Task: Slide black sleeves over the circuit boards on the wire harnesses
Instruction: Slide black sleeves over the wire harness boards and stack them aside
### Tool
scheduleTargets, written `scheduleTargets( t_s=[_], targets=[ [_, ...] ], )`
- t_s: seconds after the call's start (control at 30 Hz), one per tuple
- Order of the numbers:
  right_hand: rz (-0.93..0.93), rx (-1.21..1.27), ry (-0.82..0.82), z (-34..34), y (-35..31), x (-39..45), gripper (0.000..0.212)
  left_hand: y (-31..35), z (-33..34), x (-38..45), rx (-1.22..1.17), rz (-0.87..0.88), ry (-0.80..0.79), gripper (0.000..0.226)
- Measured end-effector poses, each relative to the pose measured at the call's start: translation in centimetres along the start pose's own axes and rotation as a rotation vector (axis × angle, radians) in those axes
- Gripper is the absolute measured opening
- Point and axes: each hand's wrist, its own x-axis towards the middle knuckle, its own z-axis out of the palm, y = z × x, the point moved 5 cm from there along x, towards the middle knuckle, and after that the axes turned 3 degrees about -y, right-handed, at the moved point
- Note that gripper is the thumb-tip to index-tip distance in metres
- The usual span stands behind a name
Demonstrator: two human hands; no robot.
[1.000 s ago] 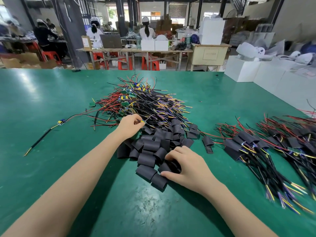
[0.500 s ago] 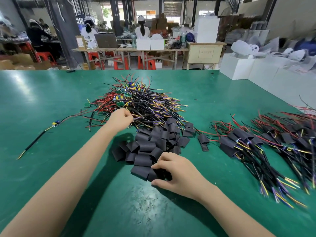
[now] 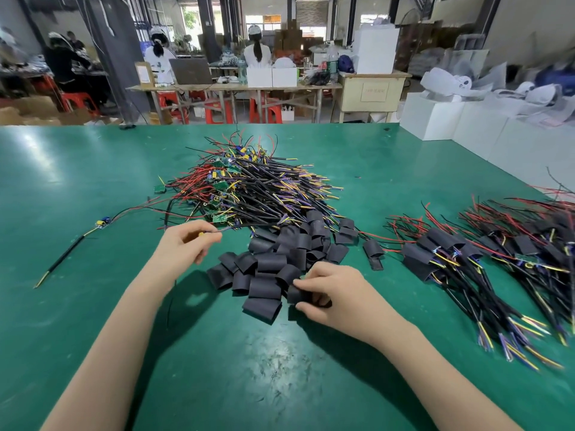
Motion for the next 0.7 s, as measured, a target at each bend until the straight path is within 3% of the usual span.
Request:
scheduleTargets(
  t_s=[0.3,0.7],
  targets=[
    [0.264,0.043,0.348,-4.6,4.5,-0.9,0.016,3.5,1.3,-2.5,-0.253,0.158,-0.242,0.008],
    [0.138,0.145,0.429,-4.9,4.3,-1.1,0.025,3.2,2.4,-2.8,-0.133,0.199,-0.375,0.021]
  ],
)
